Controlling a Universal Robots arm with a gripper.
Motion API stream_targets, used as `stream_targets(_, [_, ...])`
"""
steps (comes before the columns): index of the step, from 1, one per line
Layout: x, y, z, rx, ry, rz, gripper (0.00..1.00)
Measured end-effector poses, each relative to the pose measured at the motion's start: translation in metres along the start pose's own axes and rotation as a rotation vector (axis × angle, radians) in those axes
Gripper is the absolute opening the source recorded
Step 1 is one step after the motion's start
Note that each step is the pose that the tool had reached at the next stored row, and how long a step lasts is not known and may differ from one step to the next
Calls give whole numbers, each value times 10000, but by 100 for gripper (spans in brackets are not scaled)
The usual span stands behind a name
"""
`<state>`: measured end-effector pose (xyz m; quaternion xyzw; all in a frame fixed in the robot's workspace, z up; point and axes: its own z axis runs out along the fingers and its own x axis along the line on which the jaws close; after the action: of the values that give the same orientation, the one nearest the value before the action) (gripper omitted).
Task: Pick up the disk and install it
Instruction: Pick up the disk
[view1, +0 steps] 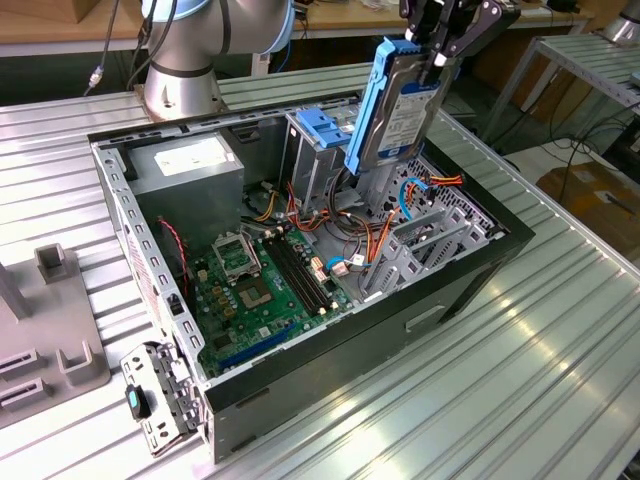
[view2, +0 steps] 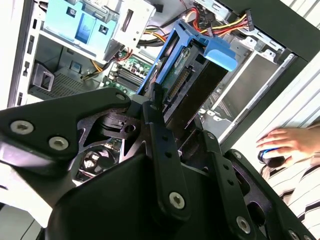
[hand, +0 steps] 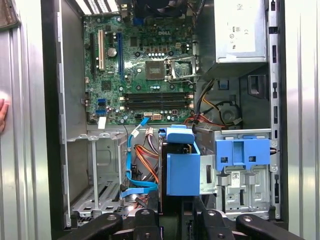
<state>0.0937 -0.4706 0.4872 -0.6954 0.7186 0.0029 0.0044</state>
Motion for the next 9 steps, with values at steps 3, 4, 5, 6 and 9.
stream_targets(3, [8,0,0,0,0,0,35])
stream_targets(4, [12,0,0,0,0,0,35])
stream_targets(5, [12,0,0,0,0,0,35])
stream_targets(6, [12,0,0,0,0,0,35])
stream_targets(9, [13,0,0,0,1,0,35])
